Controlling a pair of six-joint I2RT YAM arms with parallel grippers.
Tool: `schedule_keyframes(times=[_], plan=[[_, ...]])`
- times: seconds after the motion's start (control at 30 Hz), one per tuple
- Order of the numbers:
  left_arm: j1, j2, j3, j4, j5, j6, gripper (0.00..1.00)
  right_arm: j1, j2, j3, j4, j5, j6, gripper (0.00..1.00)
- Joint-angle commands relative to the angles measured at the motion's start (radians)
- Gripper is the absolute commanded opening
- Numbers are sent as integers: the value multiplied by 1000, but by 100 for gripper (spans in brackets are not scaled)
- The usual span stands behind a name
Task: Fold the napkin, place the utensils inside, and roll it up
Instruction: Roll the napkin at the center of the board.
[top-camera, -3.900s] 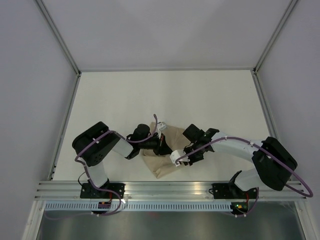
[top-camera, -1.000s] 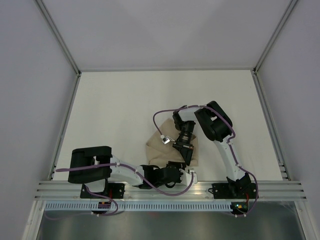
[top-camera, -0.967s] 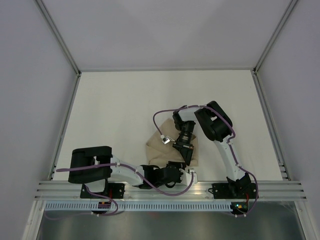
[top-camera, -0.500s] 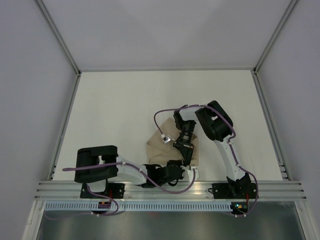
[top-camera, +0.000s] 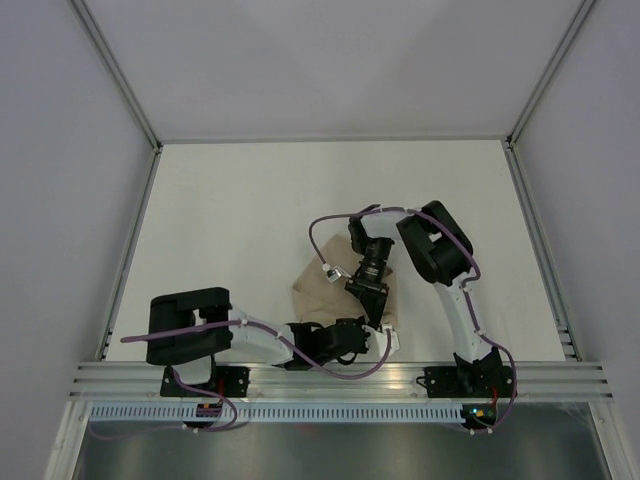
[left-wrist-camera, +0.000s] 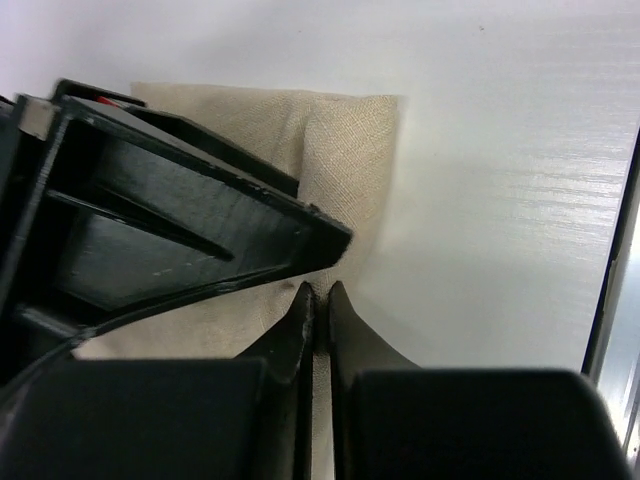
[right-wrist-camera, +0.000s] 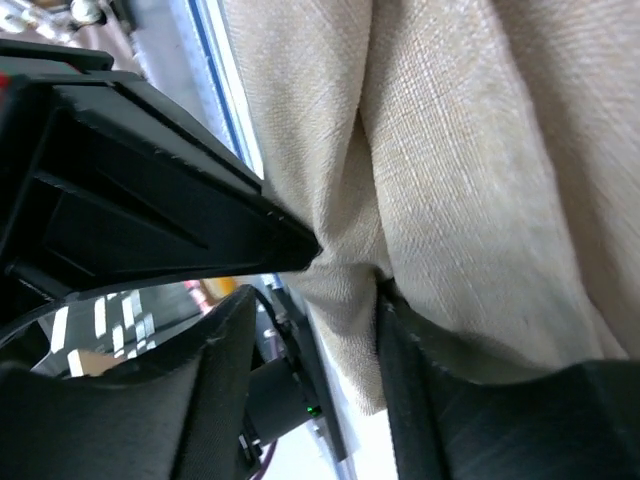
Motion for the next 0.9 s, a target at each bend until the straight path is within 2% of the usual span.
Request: schedule_keyframes(times=[0.0, 0.17, 0.47, 0.67, 0.87], plan=[[32, 5, -28, -159, 193, -127, 2, -31, -110, 39, 203, 5, -15, 58], [66, -32, -89, -75, 256, -166, 2, -83, -241, 81, 257, -7, 83, 60], [152, -51, -158, 53, 360, -256, 2, -236, -413, 53, 482, -16, 287, 60], [264, -77, -137, 37, 578, -337, 2, -371, -521, -34, 568, -20, 244, 60], [397, -36, -41, -84, 894, -451, 2, -408, -705, -229, 710, -10, 167, 61]])
